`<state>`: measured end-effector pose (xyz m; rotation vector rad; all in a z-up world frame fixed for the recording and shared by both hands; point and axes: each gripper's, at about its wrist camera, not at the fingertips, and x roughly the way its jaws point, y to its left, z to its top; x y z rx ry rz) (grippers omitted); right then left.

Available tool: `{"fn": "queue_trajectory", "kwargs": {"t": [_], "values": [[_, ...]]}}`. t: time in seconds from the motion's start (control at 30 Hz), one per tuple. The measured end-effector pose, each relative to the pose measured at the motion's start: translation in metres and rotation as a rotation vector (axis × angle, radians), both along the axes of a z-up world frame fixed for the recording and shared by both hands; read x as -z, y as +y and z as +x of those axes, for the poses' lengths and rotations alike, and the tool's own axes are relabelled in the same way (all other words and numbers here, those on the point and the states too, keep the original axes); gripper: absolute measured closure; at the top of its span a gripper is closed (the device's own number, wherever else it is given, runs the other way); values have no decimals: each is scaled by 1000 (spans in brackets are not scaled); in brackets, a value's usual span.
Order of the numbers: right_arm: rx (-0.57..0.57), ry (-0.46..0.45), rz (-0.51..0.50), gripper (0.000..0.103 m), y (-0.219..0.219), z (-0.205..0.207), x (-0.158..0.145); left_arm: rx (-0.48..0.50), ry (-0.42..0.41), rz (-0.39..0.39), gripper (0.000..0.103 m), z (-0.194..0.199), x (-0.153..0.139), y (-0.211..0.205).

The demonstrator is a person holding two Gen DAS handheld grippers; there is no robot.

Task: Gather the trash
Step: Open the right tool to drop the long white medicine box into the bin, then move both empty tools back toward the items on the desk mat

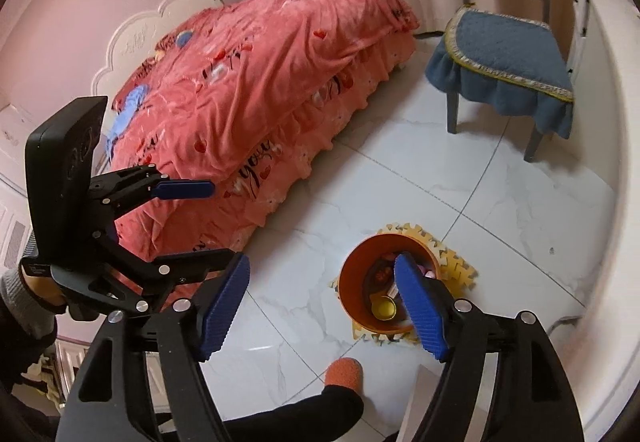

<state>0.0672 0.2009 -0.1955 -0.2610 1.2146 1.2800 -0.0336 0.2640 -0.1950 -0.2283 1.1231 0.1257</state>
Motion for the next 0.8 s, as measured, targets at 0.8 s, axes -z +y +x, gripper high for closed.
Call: {"fn": "queue_trajectory", "kwargs": {"t": [0.8], "values": [[234,-129,79,13,-196,38,-102,215,-122,122,10,47,-95,-138]]}}
